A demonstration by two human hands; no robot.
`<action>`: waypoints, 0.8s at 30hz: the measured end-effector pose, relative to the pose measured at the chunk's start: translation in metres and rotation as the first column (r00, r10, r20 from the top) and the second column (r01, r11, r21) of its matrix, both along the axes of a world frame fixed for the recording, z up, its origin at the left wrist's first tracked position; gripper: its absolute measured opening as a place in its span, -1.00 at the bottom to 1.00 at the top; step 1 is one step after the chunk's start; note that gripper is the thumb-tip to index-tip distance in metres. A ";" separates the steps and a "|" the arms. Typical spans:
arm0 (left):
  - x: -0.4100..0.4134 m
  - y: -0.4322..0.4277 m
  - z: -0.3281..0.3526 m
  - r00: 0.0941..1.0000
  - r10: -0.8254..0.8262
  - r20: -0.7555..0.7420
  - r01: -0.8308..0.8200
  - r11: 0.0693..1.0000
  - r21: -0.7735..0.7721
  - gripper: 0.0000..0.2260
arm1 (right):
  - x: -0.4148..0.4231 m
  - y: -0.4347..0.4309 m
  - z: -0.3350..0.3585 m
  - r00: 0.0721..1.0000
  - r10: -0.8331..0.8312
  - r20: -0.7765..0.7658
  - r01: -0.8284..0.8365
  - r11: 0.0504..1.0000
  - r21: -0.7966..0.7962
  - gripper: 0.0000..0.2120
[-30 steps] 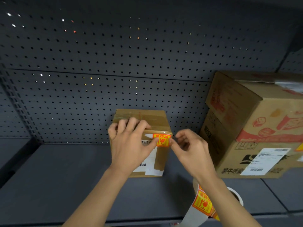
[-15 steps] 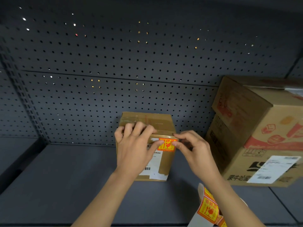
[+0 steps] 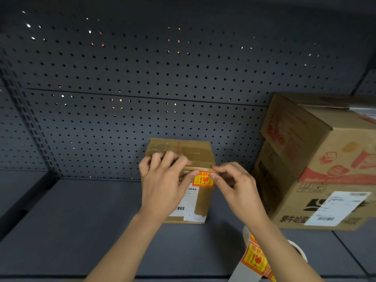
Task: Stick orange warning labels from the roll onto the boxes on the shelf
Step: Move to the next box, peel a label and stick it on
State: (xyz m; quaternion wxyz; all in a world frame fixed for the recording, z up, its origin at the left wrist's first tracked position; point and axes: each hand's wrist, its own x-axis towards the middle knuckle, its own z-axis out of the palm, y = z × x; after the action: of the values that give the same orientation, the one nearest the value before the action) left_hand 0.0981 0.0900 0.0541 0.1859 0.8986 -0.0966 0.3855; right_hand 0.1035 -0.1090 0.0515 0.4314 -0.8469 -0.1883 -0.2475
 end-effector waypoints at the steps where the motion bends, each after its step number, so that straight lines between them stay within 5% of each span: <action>1: -0.001 0.001 -0.001 1.000 -0.006 -0.002 0.006 1.000 0.013 -0.65 | -0.001 -0.001 -0.001 1.000 0.008 -0.014 -0.008 1.000 0.010 -0.83; 11: -0.001 0.005 -0.001 0.999 0.036 -0.031 -0.031 0.990 0.140 -0.53 | -0.006 0.003 -0.010 0.995 -0.073 -0.065 0.063 0.986 -0.156 -0.62; 24: -0.003 0.006 0.007 0.993 -0.001 -0.115 0.016 0.992 0.126 -0.53 | -0.011 0.007 -0.008 0.993 -0.040 -0.115 0.027 0.993 -0.111 -0.56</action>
State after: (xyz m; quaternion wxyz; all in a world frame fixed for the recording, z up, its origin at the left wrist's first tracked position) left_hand 0.0954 0.0958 0.0608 0.1353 0.9289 -0.1140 0.3254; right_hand 0.0923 -0.1024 0.0436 0.3906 -0.8853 -0.1615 -0.1939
